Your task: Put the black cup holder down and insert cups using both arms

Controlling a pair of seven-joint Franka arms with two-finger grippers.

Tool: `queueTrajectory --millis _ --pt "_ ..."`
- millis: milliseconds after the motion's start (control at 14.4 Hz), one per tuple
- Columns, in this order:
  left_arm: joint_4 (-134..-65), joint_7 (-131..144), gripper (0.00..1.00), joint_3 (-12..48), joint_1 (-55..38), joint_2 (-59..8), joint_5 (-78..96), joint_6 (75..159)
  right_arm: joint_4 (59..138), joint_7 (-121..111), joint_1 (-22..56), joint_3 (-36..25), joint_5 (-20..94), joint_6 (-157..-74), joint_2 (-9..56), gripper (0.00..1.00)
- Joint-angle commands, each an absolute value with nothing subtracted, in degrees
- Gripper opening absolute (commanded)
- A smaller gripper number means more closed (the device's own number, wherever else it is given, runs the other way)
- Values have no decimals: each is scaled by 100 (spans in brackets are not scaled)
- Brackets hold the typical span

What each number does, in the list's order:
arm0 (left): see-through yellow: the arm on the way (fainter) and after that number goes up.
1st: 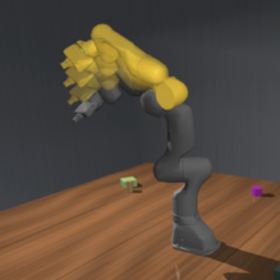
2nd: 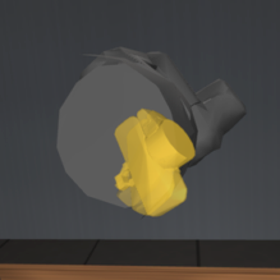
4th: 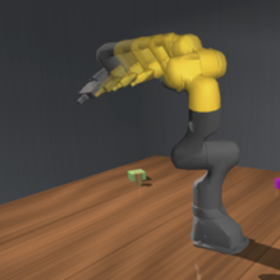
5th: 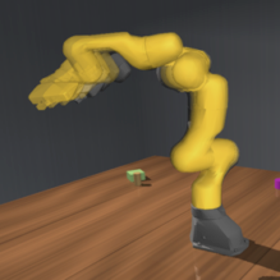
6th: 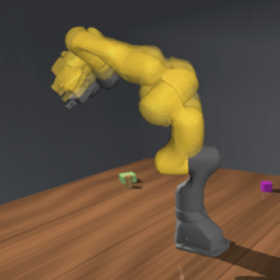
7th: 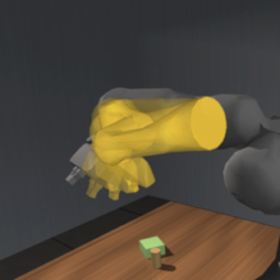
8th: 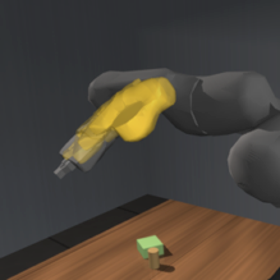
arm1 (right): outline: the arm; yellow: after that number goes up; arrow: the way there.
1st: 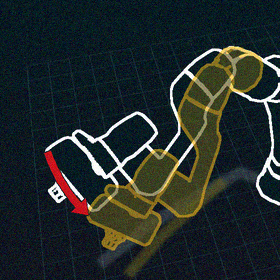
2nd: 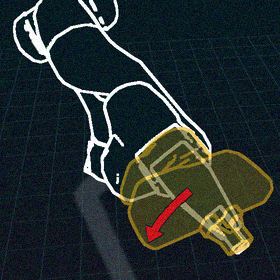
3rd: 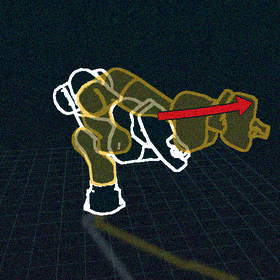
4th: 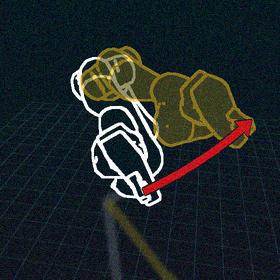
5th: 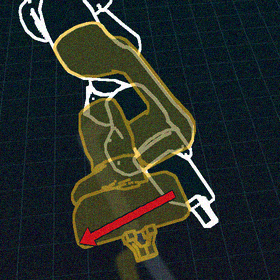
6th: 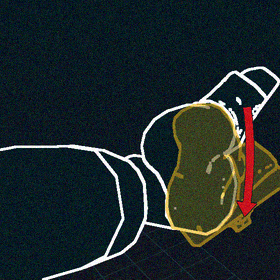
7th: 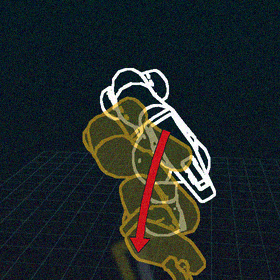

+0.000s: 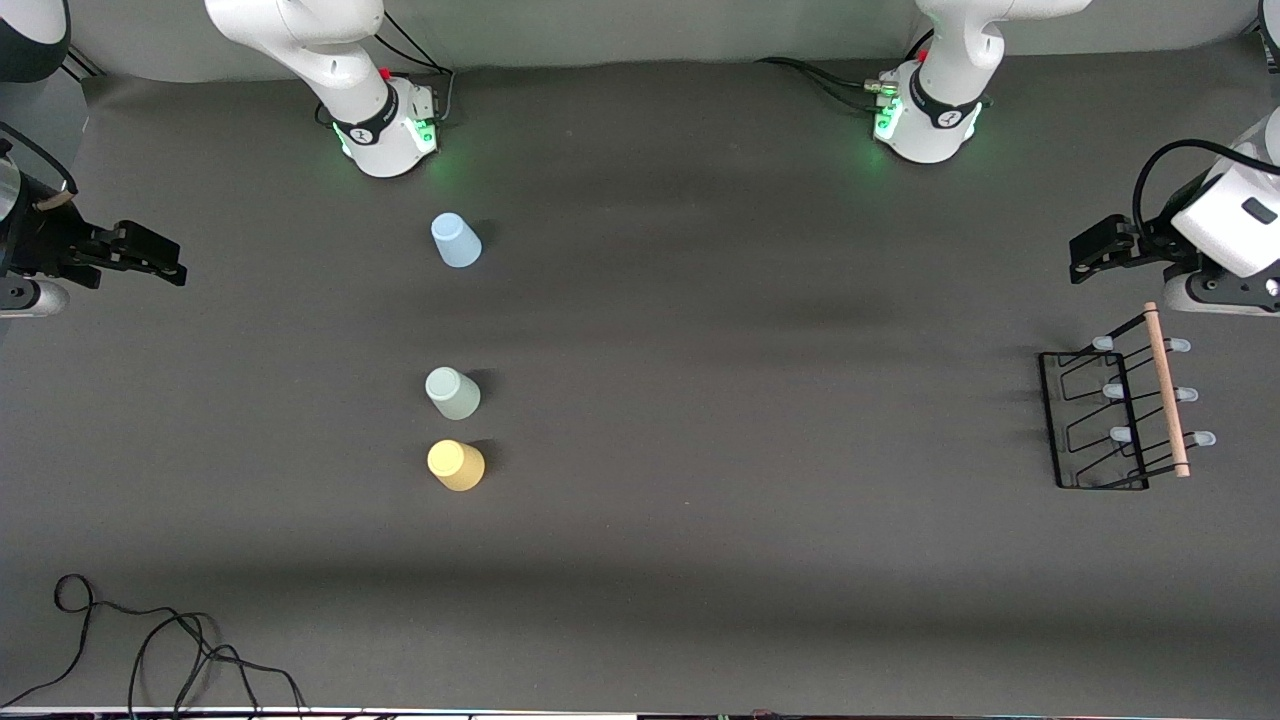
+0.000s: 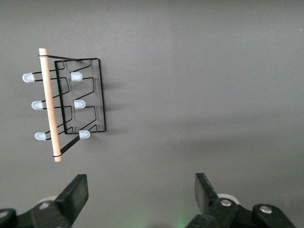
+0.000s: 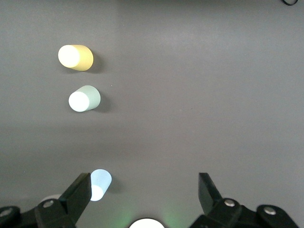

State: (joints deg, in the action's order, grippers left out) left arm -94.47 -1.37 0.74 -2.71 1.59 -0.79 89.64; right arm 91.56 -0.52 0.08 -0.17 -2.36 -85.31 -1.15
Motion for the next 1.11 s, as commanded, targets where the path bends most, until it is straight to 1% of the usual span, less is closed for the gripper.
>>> queueTrajectory --millis 0,834,1042 --pt "-9387 -229 100 -17 -325 246 -149 8816 9264 -114 -26 9 -255 -8587 -246 100" --pt "-9316 -149 100 -18 -308 176 -88 8798 9246 -53 -18 26 -246 -8578 -229 100" --pt "-9474 -316 100 -193 -246 202 -114 8798 9246 -53 -18 26 -255 -8561 -229 100"
